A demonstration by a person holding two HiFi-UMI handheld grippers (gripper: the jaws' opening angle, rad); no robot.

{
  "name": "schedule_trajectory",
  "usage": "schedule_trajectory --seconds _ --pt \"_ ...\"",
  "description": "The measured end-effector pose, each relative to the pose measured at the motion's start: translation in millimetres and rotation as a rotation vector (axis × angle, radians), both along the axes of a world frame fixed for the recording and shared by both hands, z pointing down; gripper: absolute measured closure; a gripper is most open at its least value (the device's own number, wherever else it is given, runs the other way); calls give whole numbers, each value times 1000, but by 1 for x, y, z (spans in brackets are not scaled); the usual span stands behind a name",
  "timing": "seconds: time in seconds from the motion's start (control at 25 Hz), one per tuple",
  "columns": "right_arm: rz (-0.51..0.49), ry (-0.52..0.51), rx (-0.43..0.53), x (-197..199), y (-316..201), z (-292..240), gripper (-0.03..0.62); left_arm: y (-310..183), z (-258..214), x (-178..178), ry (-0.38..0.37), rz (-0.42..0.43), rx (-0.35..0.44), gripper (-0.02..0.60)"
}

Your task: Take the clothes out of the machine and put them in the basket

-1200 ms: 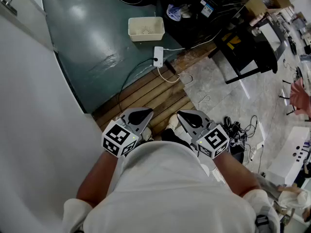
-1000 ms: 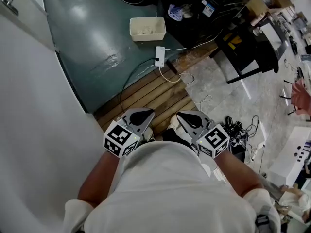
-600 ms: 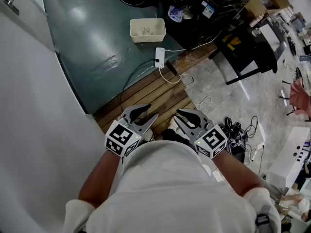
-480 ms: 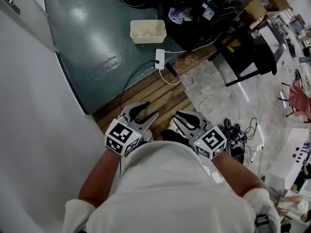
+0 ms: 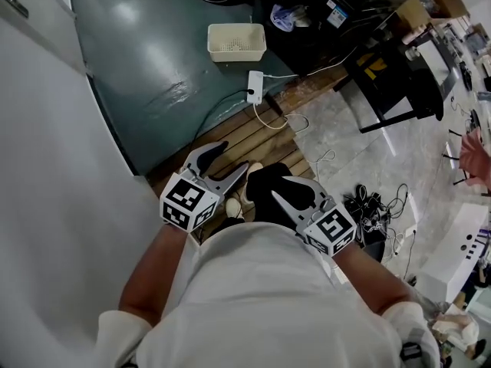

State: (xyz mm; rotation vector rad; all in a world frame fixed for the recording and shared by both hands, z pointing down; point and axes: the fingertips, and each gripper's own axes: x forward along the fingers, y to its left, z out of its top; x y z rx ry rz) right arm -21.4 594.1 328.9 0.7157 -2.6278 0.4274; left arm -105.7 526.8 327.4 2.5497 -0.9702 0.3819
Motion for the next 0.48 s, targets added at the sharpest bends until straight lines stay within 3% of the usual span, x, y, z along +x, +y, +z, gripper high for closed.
schedule_trajectory --seconds 0.24,0.48 --pt "28 -38 -60 13 -59 25 505 -50 29 8 -41 -12 -49 339" --pt "2 -58 -83 5 -171 56 505 -159 48 11 -100 3 -70 350"
